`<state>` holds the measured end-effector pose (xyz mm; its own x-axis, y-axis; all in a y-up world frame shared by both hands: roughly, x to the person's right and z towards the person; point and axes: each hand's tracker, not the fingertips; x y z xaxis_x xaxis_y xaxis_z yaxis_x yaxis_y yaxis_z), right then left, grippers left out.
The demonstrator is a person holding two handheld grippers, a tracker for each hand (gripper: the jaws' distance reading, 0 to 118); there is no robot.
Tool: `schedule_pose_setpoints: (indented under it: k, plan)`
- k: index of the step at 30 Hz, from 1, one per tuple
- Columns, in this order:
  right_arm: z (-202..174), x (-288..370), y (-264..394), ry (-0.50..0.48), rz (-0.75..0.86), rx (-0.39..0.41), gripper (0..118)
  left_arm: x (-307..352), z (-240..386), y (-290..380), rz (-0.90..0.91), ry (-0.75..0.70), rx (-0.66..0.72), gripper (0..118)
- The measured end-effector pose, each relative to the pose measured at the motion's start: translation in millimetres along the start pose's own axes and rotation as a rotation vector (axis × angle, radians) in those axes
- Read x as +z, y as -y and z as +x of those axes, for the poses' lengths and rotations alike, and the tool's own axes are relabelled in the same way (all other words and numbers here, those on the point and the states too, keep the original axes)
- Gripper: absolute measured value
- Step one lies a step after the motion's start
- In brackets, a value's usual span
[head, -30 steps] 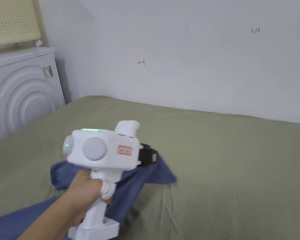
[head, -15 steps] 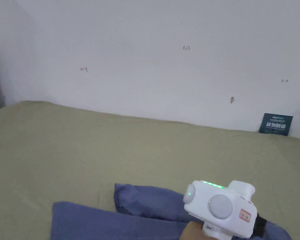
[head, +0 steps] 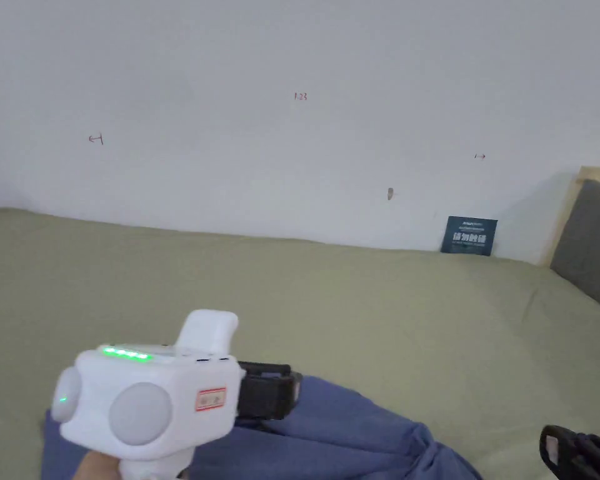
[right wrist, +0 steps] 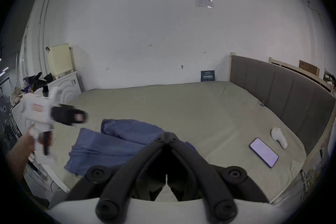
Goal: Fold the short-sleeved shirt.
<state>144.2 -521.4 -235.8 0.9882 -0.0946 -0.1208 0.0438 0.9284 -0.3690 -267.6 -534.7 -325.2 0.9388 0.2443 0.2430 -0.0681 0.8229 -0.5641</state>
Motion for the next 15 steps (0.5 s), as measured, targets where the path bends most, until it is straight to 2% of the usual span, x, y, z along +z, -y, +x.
schedule_pose_setpoints:
  k: [3,4,5,7,9,12,15]
  plan:
    - [-8,-16,2,-0.021,0.013,0.006,0,68,-30,24,0.16,-0.253,0.042,102]
    - [-10,-20,4,-0.026,0.015,0.009,0,86,-36,34,0.193,-0.317,0.056,92]
    - [-13,-24,6,-0.027,0.017,0.019,0,102,-41,45,0.223,-0.361,0.051,72]
    - [-17,-30,10,-0.028,0.009,0.04,0,121,-44,65,0.258,-0.479,0.031,0]
    - [-19,-33,15,-0.024,-0.012,0.044,0,132,-50,84,0.268,-0.571,0.055,0]
    - [-20,-34,25,-0.034,-0.037,0.031,0,136,-68,102,0.205,-0.521,0.149,0]
    - [-21,-39,35,-0.022,-0.081,0.048,0,125,-81,109,0.148,-0.544,0.16,0]
